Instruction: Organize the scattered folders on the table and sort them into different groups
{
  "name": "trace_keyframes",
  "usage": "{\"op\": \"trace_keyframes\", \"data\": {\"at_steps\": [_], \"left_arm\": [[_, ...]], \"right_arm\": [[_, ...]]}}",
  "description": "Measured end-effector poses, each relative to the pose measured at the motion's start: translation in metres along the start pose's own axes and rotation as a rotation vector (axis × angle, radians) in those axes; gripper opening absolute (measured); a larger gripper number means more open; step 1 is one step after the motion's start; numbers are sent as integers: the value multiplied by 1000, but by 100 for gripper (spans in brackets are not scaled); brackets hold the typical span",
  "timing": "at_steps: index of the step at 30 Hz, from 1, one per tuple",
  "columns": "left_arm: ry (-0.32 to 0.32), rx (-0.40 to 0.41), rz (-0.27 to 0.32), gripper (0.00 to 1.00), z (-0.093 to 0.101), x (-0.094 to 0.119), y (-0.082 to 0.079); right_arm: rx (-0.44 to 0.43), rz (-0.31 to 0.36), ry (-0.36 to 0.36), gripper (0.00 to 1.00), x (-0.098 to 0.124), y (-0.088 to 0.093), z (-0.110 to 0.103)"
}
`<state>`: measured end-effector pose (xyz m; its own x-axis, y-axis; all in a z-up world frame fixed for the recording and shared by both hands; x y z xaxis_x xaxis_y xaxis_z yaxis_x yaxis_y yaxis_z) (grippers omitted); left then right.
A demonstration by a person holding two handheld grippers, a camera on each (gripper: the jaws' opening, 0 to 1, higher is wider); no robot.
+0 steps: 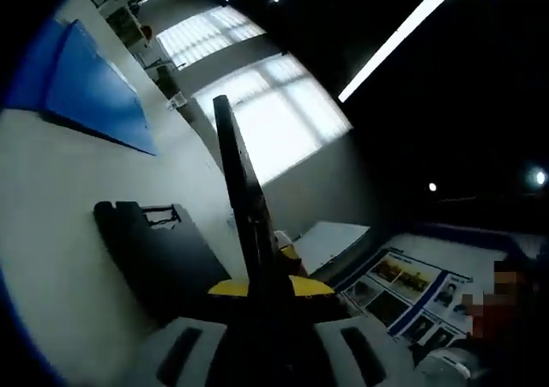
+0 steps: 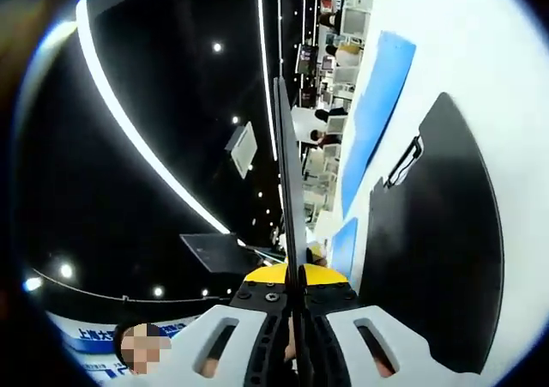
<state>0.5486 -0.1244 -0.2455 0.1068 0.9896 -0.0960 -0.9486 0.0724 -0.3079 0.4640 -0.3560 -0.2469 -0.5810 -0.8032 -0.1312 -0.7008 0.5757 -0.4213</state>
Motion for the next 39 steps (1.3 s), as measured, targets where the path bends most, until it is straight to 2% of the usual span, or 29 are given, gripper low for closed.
{"op": "trace_keyframes", "data": {"at_steps": [2, 4, 7, 8, 12, 14, 15, 17, 18, 19, 20, 22, 25, 27, 30, 32, 33, 34, 39], "left_arm": [[8, 53, 30, 13, 4, -2, 3], [7, 37, 40, 11, 7, -2, 3], [42, 76, 98, 10, 9, -3, 0], [60, 121, 135, 10, 9, -3, -1], [77, 139, 175, 10, 6, 0, -1], [95, 171, 203, 9, 4, 1, 0], [105, 194, 219, 9, 2, 2, 2], [104, 203, 232, 9, -2, 3, 3], [115, 223, 244, 9, -4, 4, 2], [116, 227, 248, 9, -6, 4, 2], [122, 237, 257, 9, -7, 5, 1], [142, 266, 290, 9, -8, 8, -2], [148, 273, 332, 9, -7, 10, -4], [144, 269, 367, 9, -5, 10, -2], [127, 264, 398, 10, -5, 7, -2], [134, 283, 417, 10, -10, 6, -8], [151, 302, 409, 10, -8, 3, -5], [142, 296, 415, 10, -7, 1, -3], [92, 205, 401, 11, 7, -9, 10]], "right_arm": [[-2, 13, -8, 5, 2, -3, 0], [-15, 35, -25, 6, 3, -4, -1], [-23, 81, -48, 8, 0, -2, -5], [-15, 107, -47, 8, -1, -5, -5], [4, 125, -42, 8, -5, -6, -6], [39, 137, -31, 8, -9, -2, -8], [102, 170, -11, 8, -11, -4, -7], [139, 227, 12, 13, -14, -5, -9], [148, 235, 9, 20, -10, -14, -7], [154, 244, 16, 29, -10, -15, -6], [160, 254, 48, 34, -7, -21, -1], [215, 236, 116, 35, -1, -22, 8], [215, 199, 108, 38, 2, -17, 7], [200, 165, 78, 37, 5, -10, 3], [203, 136, 49, 26, 8, -6, -4], [211, 142, 109, 7, 12, -7, 0], [217, 140, 91, 7, 14, -7, 0], [151, 170, 77, 7, 16, -10, -3], [147, 163, 99, 6, 29, -18, 1]]}}
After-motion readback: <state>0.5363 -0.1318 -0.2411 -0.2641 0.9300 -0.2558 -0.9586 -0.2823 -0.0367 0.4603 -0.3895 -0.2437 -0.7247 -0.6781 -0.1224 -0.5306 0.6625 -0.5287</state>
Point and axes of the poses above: the point that each gripper's makers call its tool centre point, and the gripper's own axes: x roughly backward along the fingers, z roughly to its right, y roughly out of its underside, the point moved 5 cm from there along x, roughly backward along the fingers, and after that the axes turned 13 degrees about x, right-handed, at the moved point
